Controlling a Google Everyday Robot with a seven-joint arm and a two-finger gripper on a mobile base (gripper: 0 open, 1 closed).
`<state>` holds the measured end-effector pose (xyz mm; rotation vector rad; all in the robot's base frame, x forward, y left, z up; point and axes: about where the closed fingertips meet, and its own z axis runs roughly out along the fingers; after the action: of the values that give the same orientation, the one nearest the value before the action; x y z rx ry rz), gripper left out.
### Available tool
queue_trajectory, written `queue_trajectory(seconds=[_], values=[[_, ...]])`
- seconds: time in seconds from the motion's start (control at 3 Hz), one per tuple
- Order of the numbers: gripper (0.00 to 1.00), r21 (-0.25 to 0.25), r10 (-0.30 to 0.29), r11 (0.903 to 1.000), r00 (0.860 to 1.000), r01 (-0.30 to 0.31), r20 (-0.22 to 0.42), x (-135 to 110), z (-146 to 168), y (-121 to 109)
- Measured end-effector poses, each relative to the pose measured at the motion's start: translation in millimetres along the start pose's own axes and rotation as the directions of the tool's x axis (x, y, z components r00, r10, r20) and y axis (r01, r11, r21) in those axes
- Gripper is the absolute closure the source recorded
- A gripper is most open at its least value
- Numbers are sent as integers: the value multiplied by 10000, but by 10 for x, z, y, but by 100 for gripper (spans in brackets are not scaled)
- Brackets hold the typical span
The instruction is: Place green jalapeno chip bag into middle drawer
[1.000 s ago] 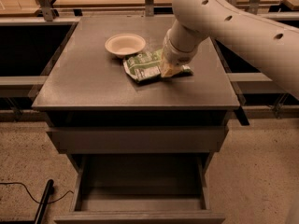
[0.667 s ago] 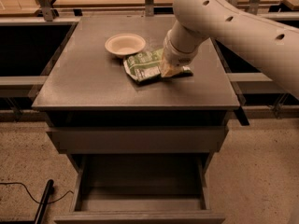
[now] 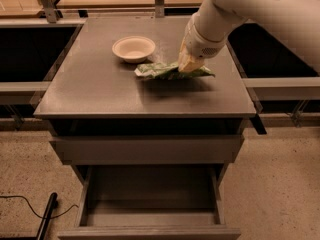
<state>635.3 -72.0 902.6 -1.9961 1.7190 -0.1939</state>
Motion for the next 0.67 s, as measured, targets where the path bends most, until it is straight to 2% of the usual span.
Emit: queue_trajectory(seconds=[0.33, 0.67], values=[[100, 66, 558, 9984, 9984, -558, 114, -7, -698, 231], [100, -394, 1310, 9907, 9912, -1303, 165, 68, -1071, 616]])
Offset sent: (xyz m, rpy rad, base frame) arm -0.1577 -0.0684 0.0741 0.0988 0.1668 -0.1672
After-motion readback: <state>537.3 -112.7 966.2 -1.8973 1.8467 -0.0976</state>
